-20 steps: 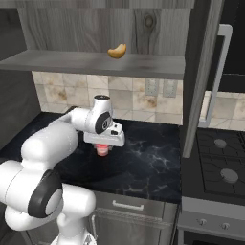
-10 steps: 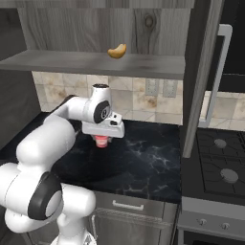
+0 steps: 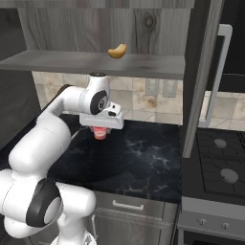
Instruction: Pick the jam and cereal from the counter and place them in the cabinets closest to them.
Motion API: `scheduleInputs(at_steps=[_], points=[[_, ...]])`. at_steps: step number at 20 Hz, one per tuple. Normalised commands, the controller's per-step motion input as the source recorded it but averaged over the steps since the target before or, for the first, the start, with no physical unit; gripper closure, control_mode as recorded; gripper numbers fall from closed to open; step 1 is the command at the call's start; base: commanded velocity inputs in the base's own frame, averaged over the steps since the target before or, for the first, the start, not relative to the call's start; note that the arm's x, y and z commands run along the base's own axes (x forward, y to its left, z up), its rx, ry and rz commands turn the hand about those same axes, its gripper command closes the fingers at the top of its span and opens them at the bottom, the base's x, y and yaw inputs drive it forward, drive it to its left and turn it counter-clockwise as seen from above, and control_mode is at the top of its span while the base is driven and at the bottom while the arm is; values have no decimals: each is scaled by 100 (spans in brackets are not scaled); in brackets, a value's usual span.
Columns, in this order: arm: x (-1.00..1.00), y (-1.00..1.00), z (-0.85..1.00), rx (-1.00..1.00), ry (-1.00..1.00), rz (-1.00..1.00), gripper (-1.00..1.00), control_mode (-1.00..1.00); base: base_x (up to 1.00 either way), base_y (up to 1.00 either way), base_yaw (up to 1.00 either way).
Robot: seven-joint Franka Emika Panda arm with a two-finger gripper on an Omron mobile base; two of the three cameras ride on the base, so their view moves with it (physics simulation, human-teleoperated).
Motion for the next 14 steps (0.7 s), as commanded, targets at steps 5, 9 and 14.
scheduleInputs(at_steps=[5, 9, 14], points=[[-12, 0, 46, 0, -7, 0, 100, -100, 0, 0, 0], [-16, 1, 46, 0, -7, 0, 100, -100, 0, 0, 0], [-13, 3, 48, 0, -6, 0, 100, -100, 0, 0, 0]])
